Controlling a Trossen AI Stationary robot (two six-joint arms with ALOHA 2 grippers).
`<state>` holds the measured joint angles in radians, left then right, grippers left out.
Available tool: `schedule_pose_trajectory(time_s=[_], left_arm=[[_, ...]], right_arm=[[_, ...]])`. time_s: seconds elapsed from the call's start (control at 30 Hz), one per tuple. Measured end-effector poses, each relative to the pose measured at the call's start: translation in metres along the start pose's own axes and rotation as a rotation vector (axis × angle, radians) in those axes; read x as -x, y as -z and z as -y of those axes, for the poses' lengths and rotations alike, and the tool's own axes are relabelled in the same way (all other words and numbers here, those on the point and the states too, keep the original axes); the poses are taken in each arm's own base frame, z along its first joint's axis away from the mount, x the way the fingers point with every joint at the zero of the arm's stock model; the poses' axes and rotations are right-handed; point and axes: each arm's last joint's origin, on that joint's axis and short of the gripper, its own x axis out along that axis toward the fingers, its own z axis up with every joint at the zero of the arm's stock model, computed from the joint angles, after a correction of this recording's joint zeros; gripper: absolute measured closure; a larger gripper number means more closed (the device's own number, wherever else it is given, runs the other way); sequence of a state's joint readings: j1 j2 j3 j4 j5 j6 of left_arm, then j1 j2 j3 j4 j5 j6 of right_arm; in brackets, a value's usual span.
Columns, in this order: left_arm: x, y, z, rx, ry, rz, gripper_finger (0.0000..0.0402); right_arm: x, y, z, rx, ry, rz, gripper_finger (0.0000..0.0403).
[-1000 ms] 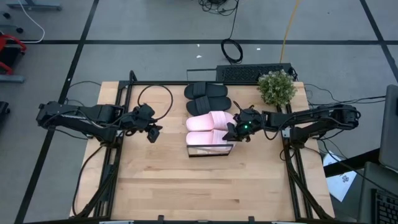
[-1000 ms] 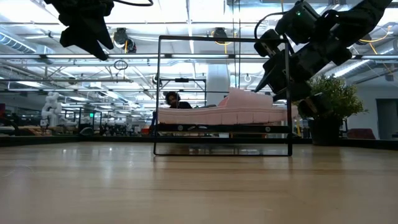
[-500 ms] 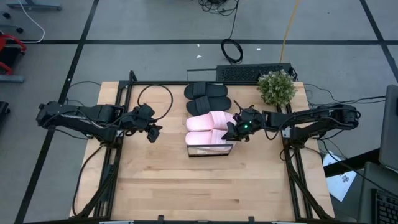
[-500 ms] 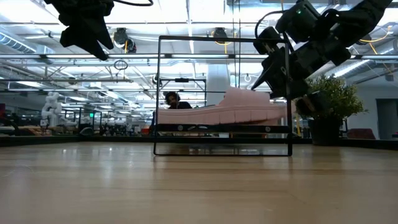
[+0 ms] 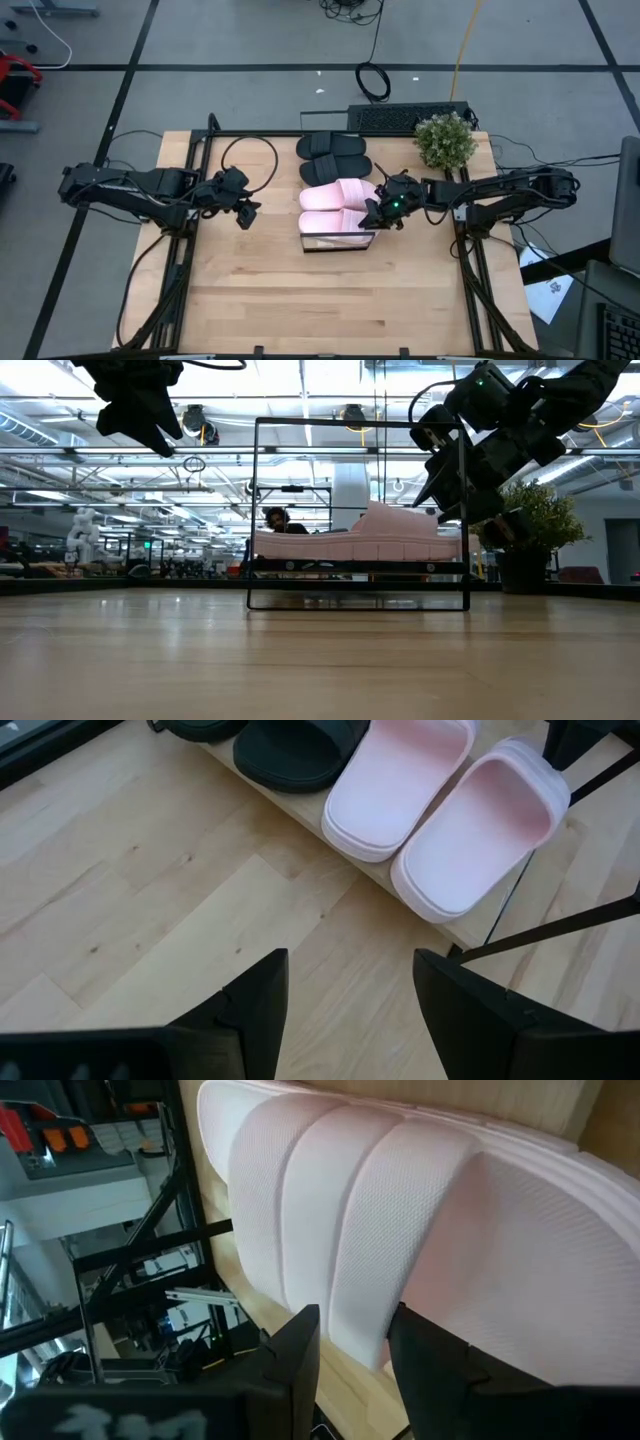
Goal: Pick and place slides into the shelf
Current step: Put the pink slides on the shelf, then return to Home Position
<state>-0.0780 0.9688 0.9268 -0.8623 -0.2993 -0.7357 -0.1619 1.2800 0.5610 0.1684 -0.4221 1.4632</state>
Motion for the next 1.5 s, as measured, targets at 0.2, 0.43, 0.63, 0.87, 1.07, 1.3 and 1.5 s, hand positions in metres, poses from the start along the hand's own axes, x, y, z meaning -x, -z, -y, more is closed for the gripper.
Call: schedule_pose_trajectory(time_s=[0.2,0.43,0.63,0.87,1.07,1.3,1.5], left_arm=[[0.000,0.000,0.000,0.000,0.000,0.000,0.0192],[0.000,0.000,0.000,-0.003,0.000,0.000,0.0192],[0.000,0.000,0.000,-0.005,0.004,-0.004,0.0192],[0.000,0.000,0.000,-0.008,0.006,-0.006,0.0192],[0.000,0.000,0.000,-0.012,0.008,-0.008,0.0192],[0.000,0.000,0.000,-0.018,0.009,-0.009,0.0192],[0.003,0.001,-0.001,-0.023,0.036,-0.013,0.0192]], right_arm=[[0.000,0.000,0.000,-0.001,0.000,-0.002,0.0294],[0.005,0.002,-0.002,-0.004,-0.004,0.000,0.0294],[0.010,0.005,0.001,-0.012,0.039,-0.004,0.0294],[0.019,0.007,-0.001,-0.005,0.038,0.029,0.0294],[0.034,0.011,-0.007,0.009,-0.004,0.070,0.0294],[0.058,0.018,-0.011,0.072,-0.034,0.171,0.0294],[0.086,0.023,-0.034,0.358,-0.251,0.369,0.0294]])
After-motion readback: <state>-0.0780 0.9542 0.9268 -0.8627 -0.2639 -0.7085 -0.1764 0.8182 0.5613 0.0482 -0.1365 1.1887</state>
